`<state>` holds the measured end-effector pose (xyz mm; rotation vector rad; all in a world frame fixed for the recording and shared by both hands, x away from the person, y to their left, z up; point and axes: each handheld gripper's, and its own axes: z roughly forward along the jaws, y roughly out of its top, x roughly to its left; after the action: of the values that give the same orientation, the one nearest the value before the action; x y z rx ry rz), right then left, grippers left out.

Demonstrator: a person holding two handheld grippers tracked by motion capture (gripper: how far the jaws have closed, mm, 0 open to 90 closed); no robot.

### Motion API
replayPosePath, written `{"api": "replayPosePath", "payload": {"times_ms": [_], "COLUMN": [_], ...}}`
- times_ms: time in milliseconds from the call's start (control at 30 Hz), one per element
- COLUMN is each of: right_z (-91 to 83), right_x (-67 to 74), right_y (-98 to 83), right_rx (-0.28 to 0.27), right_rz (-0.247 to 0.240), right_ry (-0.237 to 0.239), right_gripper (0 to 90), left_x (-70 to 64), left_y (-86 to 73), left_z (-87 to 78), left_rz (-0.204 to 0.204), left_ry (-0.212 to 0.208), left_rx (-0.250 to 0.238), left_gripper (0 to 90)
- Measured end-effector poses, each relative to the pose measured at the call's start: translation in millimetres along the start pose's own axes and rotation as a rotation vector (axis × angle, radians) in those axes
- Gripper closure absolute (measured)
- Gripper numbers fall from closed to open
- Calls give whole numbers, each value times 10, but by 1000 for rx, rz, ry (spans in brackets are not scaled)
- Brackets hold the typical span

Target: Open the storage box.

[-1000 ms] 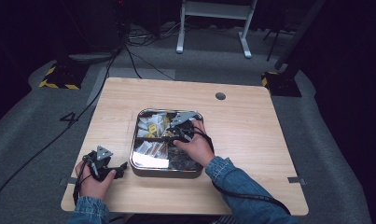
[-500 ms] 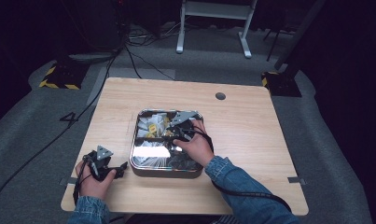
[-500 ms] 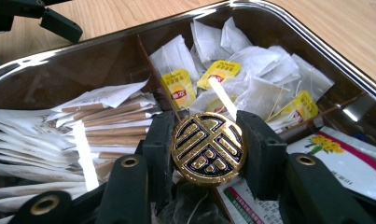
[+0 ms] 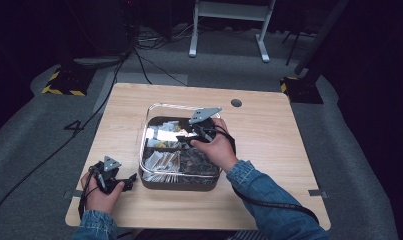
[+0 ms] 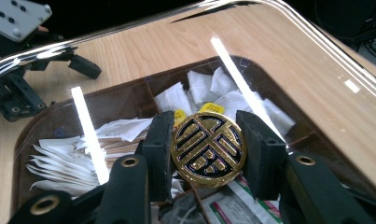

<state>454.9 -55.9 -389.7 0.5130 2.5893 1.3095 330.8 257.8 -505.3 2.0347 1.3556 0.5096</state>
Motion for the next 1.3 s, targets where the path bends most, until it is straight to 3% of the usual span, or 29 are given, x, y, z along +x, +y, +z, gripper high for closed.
{"api": "replayPosePath", "payload": {"times_ms": [367, 767, 1300], "right_z": [-439, -935, -1340], "right_x": [-190, -479, -811], "right_y": [-2, -189, -410], "right_rx": [-18, -35, -6], "right_rz": [6, 50, 102], "right_ry": [-20, -83, -159], "right_gripper": [593, 593, 593], "left_x": [-1, 4, 3], "left_y": [0, 12, 18], "left_z": [0, 7, 14], "left_rz": [0, 2, 3], "left_ry": [-1, -5, -6], "left_rx": [0, 3, 3], "left_gripper": [145, 145, 145]}}
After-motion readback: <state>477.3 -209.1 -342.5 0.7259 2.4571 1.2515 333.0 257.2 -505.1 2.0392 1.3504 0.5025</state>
